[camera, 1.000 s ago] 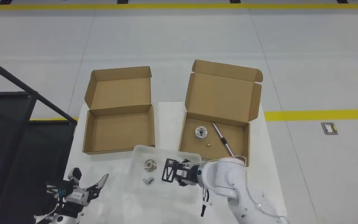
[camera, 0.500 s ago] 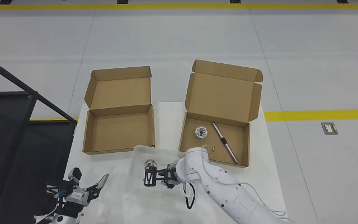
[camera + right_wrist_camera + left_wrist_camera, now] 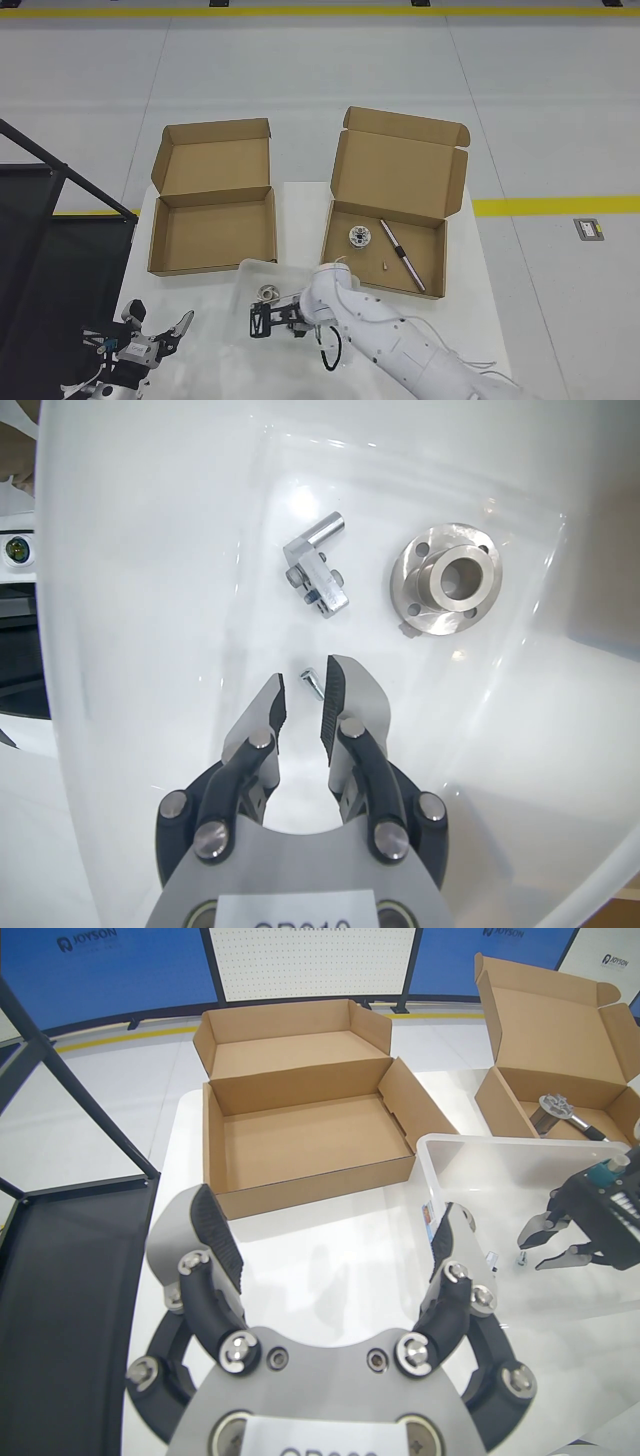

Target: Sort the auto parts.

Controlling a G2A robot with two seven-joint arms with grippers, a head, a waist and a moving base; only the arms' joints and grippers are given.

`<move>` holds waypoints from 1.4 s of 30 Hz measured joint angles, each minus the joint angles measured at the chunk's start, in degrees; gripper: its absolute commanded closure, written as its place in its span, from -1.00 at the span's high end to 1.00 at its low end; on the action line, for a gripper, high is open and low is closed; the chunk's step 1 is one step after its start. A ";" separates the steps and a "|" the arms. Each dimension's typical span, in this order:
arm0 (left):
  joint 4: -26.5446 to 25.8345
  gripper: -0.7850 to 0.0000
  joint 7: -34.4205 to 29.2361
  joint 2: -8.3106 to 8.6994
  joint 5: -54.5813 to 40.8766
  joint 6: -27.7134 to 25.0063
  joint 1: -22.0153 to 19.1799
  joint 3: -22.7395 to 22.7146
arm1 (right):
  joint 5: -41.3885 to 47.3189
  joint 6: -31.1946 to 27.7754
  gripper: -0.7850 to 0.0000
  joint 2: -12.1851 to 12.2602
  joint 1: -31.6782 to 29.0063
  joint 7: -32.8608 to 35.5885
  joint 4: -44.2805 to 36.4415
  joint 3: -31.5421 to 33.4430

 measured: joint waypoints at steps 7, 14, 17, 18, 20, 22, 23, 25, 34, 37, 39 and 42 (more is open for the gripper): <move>0.00 1.00 0.00 0.00 0.00 0.00 0.00 0.00 | -0.73 1.38 -0.62 -1.84 1.21 0.42 3.35 -2.03; 0.00 1.00 0.00 0.00 0.00 0.00 0.00 0.00 | -1.28 1.61 -0.60 -3.14 2.18 -1.08 6.40 -2.93; 0.00 1.00 0.00 0.00 0.00 0.00 0.00 0.00 | -1.54 1.51 -0.53 -3.53 2.50 -1.77 7.40 -3.10; 0.00 1.00 0.00 0.00 0.00 0.00 0.00 0.00 | -1.69 1.49 -0.51 -3.66 2.62 -2.05 7.73 -3.14; 0.00 1.00 0.00 0.00 0.00 0.00 0.00 0.00 | -1.97 1.49 -0.48 -3.82 2.80 -2.46 8.18 -3.18; 0.00 1.00 0.00 0.00 0.00 0.00 0.00 0.00 | -2.22 1.45 -0.48 -3.97 2.94 -2.87 8.57 -3.19; 0.00 1.00 0.00 0.00 0.00 0.00 0.00 0.00 | -2.29 1.45 -0.48 -4.02 2.98 -3.02 8.69 -3.17; 0.00 1.00 0.00 0.00 0.00 0.00 0.00 0.00 | -2.54 1.41 -0.48 -4.13 3.05 -3.27 8.91 -3.14; 0.00 1.00 0.00 0.00 0.00 0.00 0.00 0.00 | -3.05 0.78 -0.58 -4.73 3.15 -3.08 10.04 -3.23; 0.00 1.00 0.00 0.00 0.00 0.00 0.00 0.00 | -3.07 0.65 -0.98 -4.94 3.32 -3.10 10.61 -3.15; 0.00 1.00 0.00 0.00 0.00 0.00 0.00 0.00 | -3.04 0.62 -1.00 -5.08 3.50 -3.10 11.05 -3.03; 0.00 1.00 0.00 0.00 0.00 0.00 0.00 0.00 | -2.89 0.77 -1.00 -5.19 3.80 -3.41 11.55 -2.66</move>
